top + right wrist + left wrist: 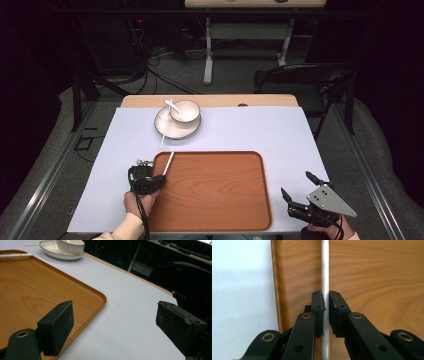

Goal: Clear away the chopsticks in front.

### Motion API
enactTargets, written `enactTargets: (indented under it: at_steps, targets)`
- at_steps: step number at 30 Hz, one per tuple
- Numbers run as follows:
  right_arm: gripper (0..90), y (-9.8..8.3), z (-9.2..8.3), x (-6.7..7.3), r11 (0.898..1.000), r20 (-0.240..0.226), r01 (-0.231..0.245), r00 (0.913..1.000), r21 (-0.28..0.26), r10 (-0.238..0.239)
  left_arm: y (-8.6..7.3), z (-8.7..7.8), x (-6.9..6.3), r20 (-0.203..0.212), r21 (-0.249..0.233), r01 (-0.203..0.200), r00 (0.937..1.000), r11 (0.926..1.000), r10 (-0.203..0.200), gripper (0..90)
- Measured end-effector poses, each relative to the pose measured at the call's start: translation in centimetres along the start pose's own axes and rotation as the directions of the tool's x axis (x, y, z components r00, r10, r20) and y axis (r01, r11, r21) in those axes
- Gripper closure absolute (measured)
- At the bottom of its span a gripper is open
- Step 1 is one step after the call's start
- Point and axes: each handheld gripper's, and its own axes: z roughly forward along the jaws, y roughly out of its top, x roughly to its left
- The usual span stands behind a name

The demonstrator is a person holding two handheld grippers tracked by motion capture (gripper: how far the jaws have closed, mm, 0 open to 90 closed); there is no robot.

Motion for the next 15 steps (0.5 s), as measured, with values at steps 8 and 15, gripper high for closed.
enactTargets:
  at_steps: [8,15]
  targets:
    - [14.3,0.0,0.0,0.0,1.0,0.001,-0.002,1.0,0.0,0.002,0.0,0.0,-0.1,0.032,0.003,-0.011,0.9994,0.9999,0.011,75.4]
    - [14.3,0.0,0.0,0.0,1.0,-0.002,-0.003,1.0,-0.001,0.003,0.8,-1.2,-0.2,0.04,-0.028,-0.032,0.9987,0.9991,0.033,45.1]
